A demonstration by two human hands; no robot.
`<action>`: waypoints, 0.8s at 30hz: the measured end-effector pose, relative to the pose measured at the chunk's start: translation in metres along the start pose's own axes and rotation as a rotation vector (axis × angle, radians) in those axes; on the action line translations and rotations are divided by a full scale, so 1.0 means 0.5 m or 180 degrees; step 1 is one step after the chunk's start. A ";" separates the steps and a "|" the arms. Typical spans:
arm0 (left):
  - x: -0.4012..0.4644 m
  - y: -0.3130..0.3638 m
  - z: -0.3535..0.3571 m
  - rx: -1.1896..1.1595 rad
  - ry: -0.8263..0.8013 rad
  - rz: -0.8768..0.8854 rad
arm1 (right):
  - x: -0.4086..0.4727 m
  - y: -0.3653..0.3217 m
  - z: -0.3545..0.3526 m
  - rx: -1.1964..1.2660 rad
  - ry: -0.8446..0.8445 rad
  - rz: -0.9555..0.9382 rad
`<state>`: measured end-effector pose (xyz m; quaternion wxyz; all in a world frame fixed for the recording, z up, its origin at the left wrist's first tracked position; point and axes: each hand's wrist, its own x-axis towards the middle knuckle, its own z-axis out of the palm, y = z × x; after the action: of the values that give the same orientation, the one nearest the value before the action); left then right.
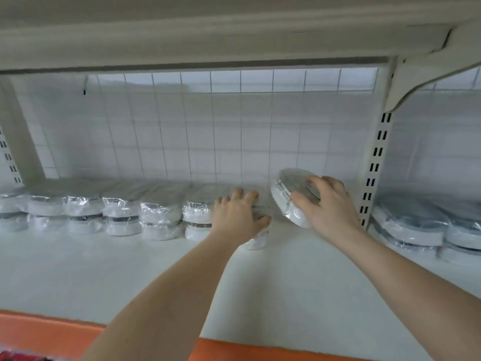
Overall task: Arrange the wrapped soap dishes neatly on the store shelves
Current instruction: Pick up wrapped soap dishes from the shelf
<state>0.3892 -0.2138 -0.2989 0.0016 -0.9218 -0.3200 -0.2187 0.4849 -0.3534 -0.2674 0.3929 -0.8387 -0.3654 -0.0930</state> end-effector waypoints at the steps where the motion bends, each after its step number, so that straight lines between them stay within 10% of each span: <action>1: 0.008 -0.005 0.013 0.0133 -0.0035 0.0056 | -0.001 -0.009 0.004 -0.0041 0.0043 0.0035; 9: 0.039 -0.065 -0.016 0.0118 -0.0931 0.0483 | -0.008 -0.086 0.027 -0.0332 0.0299 0.0160; 24: -0.170 -0.489 -0.160 0.0265 0.0081 -0.0921 | -0.063 -0.384 0.278 0.0453 -0.0710 -0.0839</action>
<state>0.1532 -0.0807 -0.2945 0.0123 -0.8624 -0.4583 -0.2148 0.3123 -0.1879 -0.2615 0.3927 -0.7588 -0.5191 -0.0241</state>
